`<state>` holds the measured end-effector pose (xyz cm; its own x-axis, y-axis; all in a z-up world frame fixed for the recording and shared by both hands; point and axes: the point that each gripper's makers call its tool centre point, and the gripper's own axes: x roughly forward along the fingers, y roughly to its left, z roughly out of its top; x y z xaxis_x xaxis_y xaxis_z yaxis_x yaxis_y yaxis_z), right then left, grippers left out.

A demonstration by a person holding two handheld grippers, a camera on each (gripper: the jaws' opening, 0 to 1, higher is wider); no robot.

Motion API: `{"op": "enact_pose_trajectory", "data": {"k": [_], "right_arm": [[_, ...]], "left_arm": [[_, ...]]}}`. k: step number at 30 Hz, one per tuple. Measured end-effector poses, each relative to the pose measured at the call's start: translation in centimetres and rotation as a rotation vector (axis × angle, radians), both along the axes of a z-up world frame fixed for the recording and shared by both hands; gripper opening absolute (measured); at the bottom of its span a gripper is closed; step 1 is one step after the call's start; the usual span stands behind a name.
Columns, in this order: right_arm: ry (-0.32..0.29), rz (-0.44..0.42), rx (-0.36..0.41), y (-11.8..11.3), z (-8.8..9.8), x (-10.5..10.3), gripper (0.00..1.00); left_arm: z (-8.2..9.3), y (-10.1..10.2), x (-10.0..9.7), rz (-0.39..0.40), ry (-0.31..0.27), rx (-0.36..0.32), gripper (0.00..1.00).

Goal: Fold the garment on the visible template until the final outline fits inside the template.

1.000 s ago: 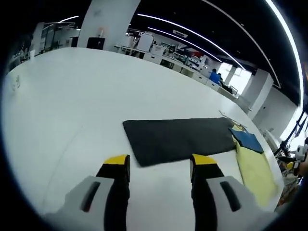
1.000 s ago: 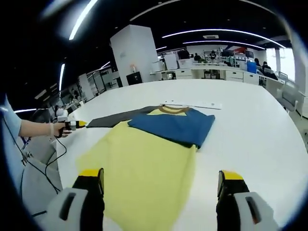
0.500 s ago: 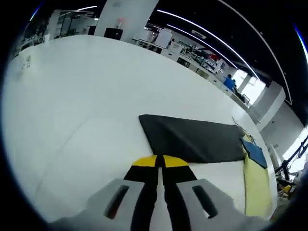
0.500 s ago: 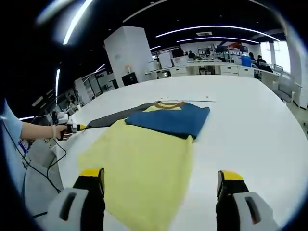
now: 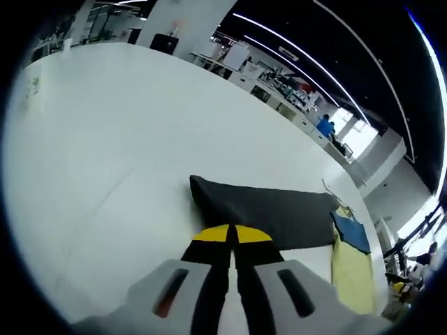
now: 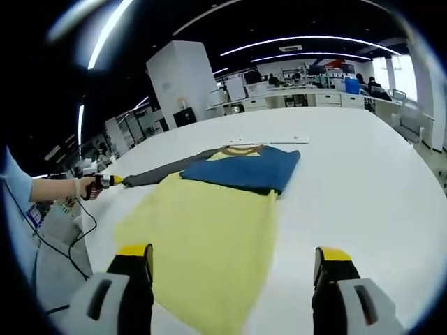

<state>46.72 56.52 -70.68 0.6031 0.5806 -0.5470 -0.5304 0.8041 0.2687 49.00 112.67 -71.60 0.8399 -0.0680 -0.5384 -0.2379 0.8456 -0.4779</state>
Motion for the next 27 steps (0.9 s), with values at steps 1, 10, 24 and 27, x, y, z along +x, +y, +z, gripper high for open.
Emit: {"op": "enact_pose_trajectory", "data": {"k": [1, 10, 24, 27], "right_arm": [[-0.003, -0.001, 0.000, -0.1, 0.0, 0.0, 0.96], [-0.025, -0.027, 0.032, -0.3, 0.5, -0.1, 0.96], [-0.040, -0.094, 0.071, -2.0, 0.8, -1.0, 0.94], [-0.042, -0.107, 0.080, -2.2, 0.8, -1.2, 0.95]], "left_arm": [[0.9, -0.4, 0.4, -0.013, -0.013, 0.004, 0.00], [6.1, -5.7, 6.1, -0.193, -0.109, 0.014, 0.00], [7.3, -17.9, 13.0, -0.453, -0.129, -0.004, 0.00], [7.2, -20.5, 13.7, -0.487, -0.122, -0.025, 0.00]]}}
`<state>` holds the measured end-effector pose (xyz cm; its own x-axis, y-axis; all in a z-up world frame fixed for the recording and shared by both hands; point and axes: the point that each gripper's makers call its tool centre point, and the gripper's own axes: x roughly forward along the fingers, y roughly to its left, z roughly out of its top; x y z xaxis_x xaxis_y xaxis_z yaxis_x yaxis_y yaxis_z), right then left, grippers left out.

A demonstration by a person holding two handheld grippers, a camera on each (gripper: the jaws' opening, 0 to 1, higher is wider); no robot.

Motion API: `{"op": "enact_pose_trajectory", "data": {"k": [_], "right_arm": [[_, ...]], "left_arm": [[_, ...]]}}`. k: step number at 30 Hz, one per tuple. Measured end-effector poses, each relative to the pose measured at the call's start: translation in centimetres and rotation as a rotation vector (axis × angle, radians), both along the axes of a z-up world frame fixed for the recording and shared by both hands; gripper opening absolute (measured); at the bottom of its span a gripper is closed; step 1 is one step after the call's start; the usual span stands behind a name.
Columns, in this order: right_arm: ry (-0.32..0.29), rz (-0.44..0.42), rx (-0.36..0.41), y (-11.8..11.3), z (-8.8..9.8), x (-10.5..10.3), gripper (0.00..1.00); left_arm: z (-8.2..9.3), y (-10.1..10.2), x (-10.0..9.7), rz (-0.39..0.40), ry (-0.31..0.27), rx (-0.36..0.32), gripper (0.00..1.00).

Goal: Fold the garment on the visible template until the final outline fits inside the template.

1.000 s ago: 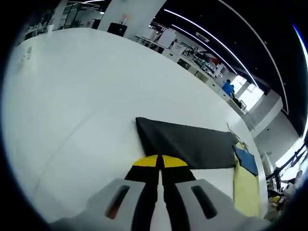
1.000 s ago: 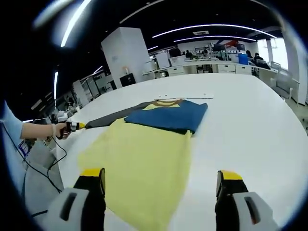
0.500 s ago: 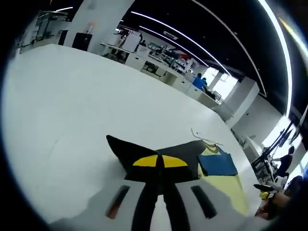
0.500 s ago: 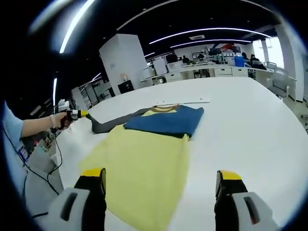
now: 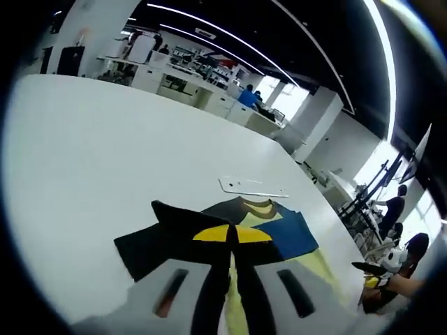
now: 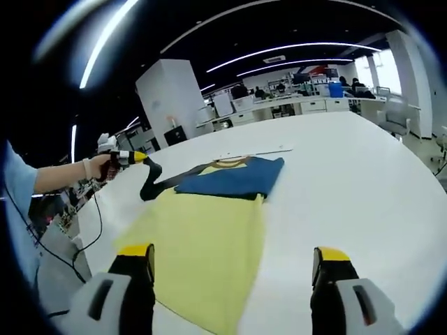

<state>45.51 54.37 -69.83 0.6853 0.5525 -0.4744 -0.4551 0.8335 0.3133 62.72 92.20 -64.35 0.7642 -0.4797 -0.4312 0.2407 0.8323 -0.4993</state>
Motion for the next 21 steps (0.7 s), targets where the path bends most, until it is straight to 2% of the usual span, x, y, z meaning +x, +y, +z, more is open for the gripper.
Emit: {"op": "enact_pose_trajectory", "data": {"k": [4, 6, 13, 16, 21], "right_arm": [[-0.007, -0.018, 0.012, -0.1, 0.1, -0.3, 0.95], [-0.004, -0.018, 0.014, -0.1, 0.0, -0.5, 0.95], [0.000, -0.042, 0.044, -0.4, 0.1, -0.6, 0.91], [-0.002, -0.051, 0.046, -0.7, 0.0, -0.6, 0.93], [0.012, -0.078, 0.042, -1.7, -1.0, -0.6, 0.96]], "left_arm": [[-0.6, -3.0, 1.6, -0.053, 0.004, -0.019, 0.00], [-0.8, -4.9, 1.8, -0.078, 0.011, -0.027, 0.00], [-1.5, -9.4, 4.3, -0.146, 0.015, -0.045, 0.00], [-1.3, -11.5, 5.2, -0.177, 0.015, -0.052, 0.00], [-0.1, -16.4, 6.5, -0.248, -0.016, -0.075, 0.00]]}}
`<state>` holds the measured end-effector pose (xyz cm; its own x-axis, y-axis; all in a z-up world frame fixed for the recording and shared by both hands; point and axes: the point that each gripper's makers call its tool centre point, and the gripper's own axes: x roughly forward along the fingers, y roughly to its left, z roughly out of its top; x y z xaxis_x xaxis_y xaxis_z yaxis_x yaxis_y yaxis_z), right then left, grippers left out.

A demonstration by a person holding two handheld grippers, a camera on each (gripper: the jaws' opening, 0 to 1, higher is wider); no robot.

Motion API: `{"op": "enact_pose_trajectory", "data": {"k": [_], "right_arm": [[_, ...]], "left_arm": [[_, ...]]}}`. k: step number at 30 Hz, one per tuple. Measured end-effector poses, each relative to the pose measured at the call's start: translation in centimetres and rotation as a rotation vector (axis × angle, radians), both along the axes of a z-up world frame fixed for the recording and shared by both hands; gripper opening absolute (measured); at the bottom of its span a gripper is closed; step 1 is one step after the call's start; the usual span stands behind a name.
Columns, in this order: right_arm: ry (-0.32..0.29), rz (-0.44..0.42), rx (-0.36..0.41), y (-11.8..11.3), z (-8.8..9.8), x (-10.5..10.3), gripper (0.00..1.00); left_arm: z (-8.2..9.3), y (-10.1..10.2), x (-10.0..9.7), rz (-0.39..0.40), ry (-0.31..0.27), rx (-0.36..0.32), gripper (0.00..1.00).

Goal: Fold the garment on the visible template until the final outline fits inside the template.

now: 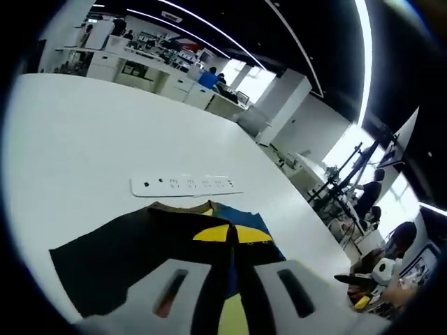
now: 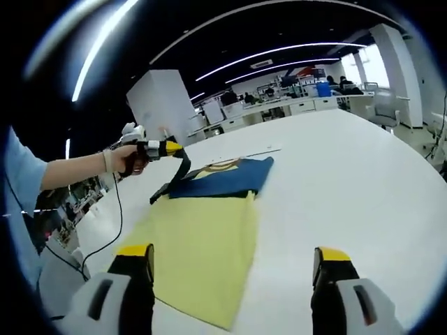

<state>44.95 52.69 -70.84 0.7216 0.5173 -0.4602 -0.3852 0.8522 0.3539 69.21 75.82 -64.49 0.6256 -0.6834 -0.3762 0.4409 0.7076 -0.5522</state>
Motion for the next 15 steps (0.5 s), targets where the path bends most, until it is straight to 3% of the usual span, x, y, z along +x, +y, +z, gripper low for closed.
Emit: {"op": "enact_pose_trajectory", "data": {"k": [7, 15], "right_arm": [[0.020, -0.009, -0.007, -0.5, -0.7, -0.6, 0.95], [0.038, -0.046, 0.010, -2.0, -1.0, -1.3, 0.94]], "left_arm": [[0.2, -6.2, 0.7, -0.058, -0.001, -0.065, 0.00], [-1.7, -11.0, -0.1, -0.123, 0.025, -0.066, 0.00]]}}
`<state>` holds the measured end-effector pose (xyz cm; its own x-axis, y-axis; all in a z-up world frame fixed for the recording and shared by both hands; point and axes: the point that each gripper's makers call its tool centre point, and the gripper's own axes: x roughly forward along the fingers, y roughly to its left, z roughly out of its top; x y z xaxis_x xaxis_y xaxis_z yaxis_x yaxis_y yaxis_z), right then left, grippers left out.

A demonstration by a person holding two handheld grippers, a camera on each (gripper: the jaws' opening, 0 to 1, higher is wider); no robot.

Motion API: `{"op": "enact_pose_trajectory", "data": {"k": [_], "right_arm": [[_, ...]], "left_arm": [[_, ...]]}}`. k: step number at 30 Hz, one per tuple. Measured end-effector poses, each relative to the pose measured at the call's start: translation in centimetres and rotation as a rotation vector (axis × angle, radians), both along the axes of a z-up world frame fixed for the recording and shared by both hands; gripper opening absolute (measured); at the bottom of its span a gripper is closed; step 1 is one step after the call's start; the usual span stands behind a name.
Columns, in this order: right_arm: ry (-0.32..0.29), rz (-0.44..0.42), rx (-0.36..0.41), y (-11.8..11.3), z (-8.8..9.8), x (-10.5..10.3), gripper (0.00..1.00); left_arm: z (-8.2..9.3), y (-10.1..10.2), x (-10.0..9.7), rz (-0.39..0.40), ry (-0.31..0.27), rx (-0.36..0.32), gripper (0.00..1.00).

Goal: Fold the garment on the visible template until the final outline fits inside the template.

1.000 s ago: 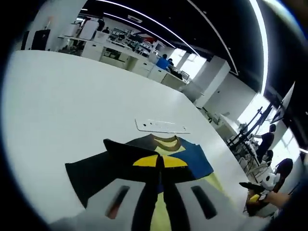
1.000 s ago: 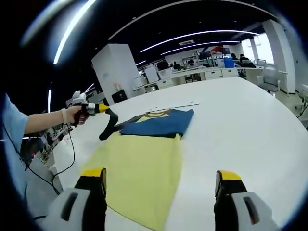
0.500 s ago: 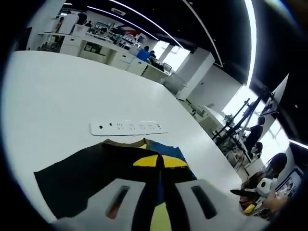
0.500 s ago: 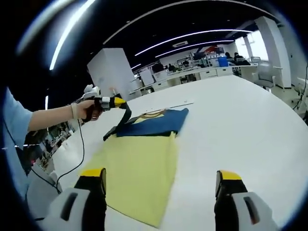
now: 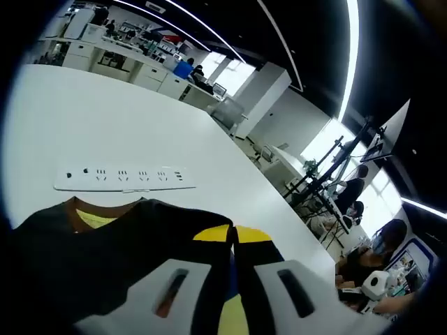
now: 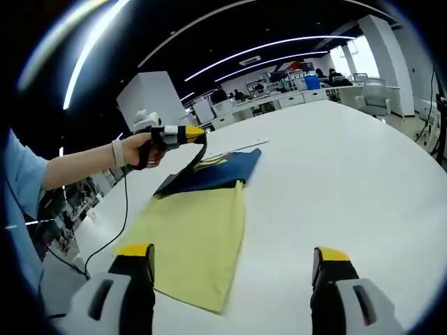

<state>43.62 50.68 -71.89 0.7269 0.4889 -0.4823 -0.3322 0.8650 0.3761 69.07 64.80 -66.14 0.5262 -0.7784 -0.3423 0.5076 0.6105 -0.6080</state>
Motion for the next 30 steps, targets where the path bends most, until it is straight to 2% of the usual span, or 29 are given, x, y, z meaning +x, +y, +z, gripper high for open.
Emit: {"op": "enact_pose_trajectory", "data": {"k": [5, 9, 11, 13, 16, 25, 30], "right_arm": [[0.011, -0.028, 0.027, -0.8, -0.1, -0.4, 0.94], [0.019, -0.039, 0.028, -0.8, -0.5, -0.9, 0.94], [0.022, -0.044, 0.026, -0.7, -0.6, -1.1, 0.94], [0.029, -0.043, 0.027, -0.6, -0.8, -1.2, 0.93], [0.033, -0.044, 0.026, -0.3, -1.0, -1.4, 0.93], [0.044, -0.045, 0.029, 0.2, -1.3, -1.7, 0.93], [0.050, -0.046, 0.029, 0.2, -1.4, -1.8, 0.93]], "left_arm": [[-1.7, -2.5, -1.5, -0.047, 0.017, 0.001, 0.00], [-3.6, -3.4, -2.2, -0.059, 0.050, 0.012, 0.00], [-4.0, -4.3, -2.9, -0.074, 0.088, -0.029, 0.00], [-4.9, -4.5, -3.1, -0.086, 0.075, 0.022, 0.00], [-5.6, -5.3, -3.8, -0.100, 0.094, 0.015, 0.00], [-7.7, -5.8, -4.8, -0.123, 0.114, 0.056, 0.00], [-7.9, -5.8, -5.2, -0.137, 0.100, 0.059, 0.00]]}}
